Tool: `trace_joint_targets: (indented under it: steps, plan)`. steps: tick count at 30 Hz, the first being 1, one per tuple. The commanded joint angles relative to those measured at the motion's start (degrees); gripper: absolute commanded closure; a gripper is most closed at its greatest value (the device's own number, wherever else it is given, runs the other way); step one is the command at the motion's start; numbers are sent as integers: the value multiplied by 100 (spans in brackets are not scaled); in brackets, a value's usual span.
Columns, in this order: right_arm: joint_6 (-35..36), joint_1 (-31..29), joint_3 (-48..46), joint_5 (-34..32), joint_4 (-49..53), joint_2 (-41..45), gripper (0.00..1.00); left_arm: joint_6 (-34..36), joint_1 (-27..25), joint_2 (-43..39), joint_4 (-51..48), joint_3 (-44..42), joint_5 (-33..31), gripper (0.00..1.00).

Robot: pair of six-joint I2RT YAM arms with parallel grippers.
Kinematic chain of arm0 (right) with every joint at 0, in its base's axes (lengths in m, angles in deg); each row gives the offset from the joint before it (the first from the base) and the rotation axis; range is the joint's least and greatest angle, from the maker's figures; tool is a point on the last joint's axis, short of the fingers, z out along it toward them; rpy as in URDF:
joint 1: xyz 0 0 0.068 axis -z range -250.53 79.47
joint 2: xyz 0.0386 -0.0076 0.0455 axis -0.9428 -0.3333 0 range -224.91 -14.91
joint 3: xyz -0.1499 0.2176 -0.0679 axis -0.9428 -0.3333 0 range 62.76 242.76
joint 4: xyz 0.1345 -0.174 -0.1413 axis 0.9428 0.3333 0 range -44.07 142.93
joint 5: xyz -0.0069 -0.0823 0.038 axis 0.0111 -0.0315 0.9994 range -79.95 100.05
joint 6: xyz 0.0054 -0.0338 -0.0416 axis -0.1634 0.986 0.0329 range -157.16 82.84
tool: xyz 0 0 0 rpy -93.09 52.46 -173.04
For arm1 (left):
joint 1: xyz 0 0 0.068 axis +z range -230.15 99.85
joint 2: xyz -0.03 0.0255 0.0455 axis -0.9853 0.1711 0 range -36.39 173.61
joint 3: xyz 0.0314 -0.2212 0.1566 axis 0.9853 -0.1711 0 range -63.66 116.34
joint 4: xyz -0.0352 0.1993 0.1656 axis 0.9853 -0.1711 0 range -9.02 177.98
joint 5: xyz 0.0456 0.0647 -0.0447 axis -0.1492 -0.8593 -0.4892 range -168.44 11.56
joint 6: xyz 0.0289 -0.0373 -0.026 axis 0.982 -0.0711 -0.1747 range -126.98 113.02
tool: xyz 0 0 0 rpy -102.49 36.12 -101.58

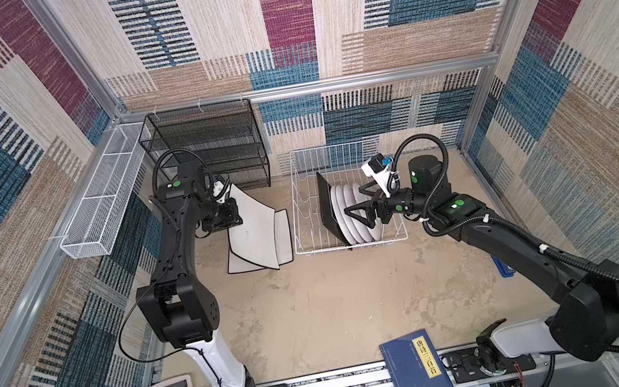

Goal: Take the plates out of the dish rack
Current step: 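Lower the white square plate onto the first plate with the left gripper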

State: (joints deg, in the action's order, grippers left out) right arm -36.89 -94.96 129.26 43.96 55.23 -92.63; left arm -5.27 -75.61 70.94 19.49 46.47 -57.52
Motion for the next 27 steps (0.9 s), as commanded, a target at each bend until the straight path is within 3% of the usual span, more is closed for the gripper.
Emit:
trace_joint_targets:
  steps: [1,6,27]
  plan:
    - [81,-18,72,-19,-34,-35,1,187,138,161,357,40,1087,100]
    - [96,-19,126,-25,13,-111,1,389,257,500,363,75,1589,100]
    - [111,-45,390,-60,160,-418,1,848,755,1552,363,258,2455,100]
